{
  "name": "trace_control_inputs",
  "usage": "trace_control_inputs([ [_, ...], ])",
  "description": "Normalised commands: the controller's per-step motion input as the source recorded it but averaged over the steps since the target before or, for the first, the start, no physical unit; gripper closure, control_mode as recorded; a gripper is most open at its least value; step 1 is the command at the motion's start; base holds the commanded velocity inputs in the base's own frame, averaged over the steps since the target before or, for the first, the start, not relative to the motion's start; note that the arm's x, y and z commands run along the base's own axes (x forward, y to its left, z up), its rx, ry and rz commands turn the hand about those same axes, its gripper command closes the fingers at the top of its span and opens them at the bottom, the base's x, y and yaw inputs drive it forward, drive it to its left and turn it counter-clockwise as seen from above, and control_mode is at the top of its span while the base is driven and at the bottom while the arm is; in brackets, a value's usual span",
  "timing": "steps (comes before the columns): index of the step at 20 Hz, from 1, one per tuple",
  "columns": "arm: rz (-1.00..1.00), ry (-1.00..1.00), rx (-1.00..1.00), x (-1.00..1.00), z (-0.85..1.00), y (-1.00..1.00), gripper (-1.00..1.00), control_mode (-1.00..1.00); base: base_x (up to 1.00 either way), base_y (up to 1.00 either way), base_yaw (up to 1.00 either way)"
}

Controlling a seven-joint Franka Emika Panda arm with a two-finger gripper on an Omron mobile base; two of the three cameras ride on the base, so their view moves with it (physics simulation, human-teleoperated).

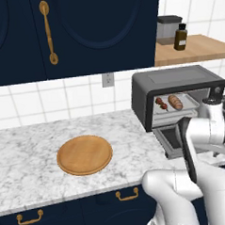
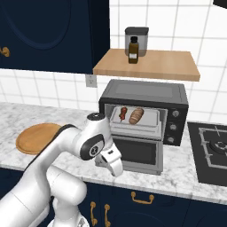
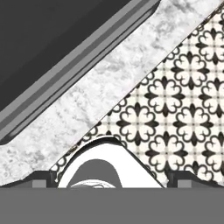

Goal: Pick up the kebab skewer and baguette bread, and place them inside the toaster oven. Close the toaster oven door and start by setting the timer.

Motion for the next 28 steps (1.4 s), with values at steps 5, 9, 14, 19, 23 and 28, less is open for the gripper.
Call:
trace_control_inputs([
  [5, 0.19, 0.09, 0.0, 0.13, -0.27, 0.26, -1.0, -1.0, 0.0, 0.0, 0.0],
  [9, 0.3, 0.02, 0.0, 0.29, -0.23, -0.08, -1.0, -1.0, 0.0, 0.0, 0.0],
  [14, 0.21, 0.0, 0.0, 0.41, -0.44, -0.04, -1.0, -1.0, 0.0, 0.0, 0.0],
  [19, 0.12, 0.0, 0.0, 0.49, -0.49, -0.34, -1.0, -1.0, 0.0, 0.0, 0.0],
  [23, 0.05, 0.0, 0.0, 0.28, -0.51, -0.35, -1.0, -1.0, 0.0, 0.0, 0.0],
  [28, 0.03, 0.0, 0.0, 0.28, -0.4, -0.14, -1.0, -1.0, 0.0, 0.0, 0.0],
])
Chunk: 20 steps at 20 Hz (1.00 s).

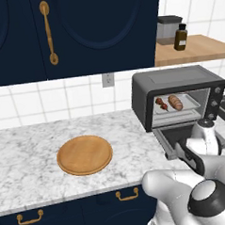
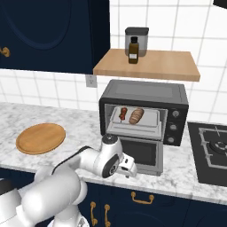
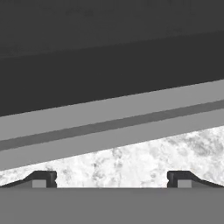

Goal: Pick up the kebab skewer and baguette bread, and place them inside the toaster oven. Close the toaster oven door and start by setting the timer.

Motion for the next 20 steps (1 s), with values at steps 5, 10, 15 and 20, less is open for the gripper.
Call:
trace_control_inputs([
  [5, 0.09, 0.0, 0.01, 0.17, -0.12, -0.13, -1.0, -1.0, 0.0, 0.0, 0.0],
  [10, 0.05, -0.01, 0.01, -0.29, -0.04, 0.0, -1.0, -1.0, 0.0, 0.0, 0.0],
  [15, 0.0, -0.01, 0.03, -0.06, -0.02, 0.0, -1.0, -1.0, 0.0, 0.0, 0.0],
  [20, 0.0, -0.1, 0.03, 0.1, -0.14, 0.0, -1.0, -1.0, 0.0, 0.0, 0.0],
])
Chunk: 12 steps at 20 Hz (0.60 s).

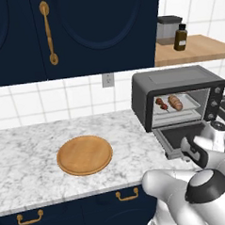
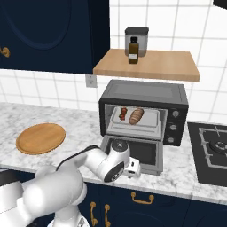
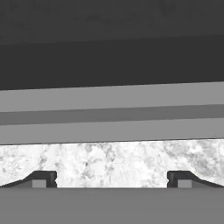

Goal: Pick up the kebab skewer and baguette bread, and place them inside the toaster oven. Close the toaster oven door and start by setting the timer.

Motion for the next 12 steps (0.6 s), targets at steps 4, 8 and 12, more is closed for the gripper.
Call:
trace_control_inputs([
  [4, 0.0, -0.09, 0.04, 0.02, -0.11, 0.0, -1.0, -1.0, 0.0, 0.0, 0.0],
  [8, 0.0, -0.07, 0.05, 0.12, 0.0, 0.0, -1.0, -1.0, 0.0, 0.0, 0.0],
  [12, 0.0, -0.08, 0.05, 0.3, 0.0, 0.0, -1.0, -1.0, 0.0, 0.0, 0.0],
])
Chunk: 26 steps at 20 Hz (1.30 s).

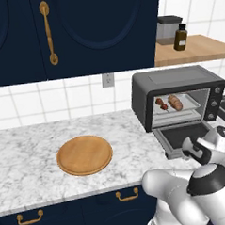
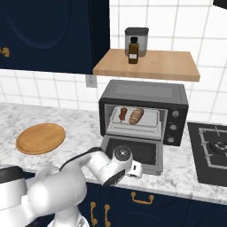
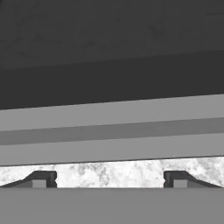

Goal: Pick up the kebab skewer and baguette bread, and place them inside the toaster oven. Close the toaster oven door and start by setting the timer.

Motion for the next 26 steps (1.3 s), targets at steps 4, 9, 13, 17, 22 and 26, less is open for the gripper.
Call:
trace_control_inputs([
  [4, 0.0, -0.07, 0.03, 0.33, 0.0, 0.0, -1.0, -1.0, 0.0, 0.0, 0.0],
  [9, 0.0, -0.12, 0.02, 0.19, 0.0, 0.02, -1.0, -1.0, 0.0, 0.0, 0.0],
  [13, 0.0, -0.19, 0.03, 0.23, 0.03, 0.06, -1.0, -1.0, 0.0, 0.0, 0.0],
  [17, 0.0, -0.22, 0.01, 0.43, 0.12, 0.1, -1.0, -1.0, 0.0, 0.0, 0.0],
  [22, 0.0, -0.11, 0.0, 0.64, 0.54, 0.05, -1.0, -1.0, 0.0, 0.0, 0.0],
  [26, 0.0, -0.13, 0.0, 0.62, 0.64, 0.15, -1.0, -1.0, 0.0, 0.0, 0.0],
])
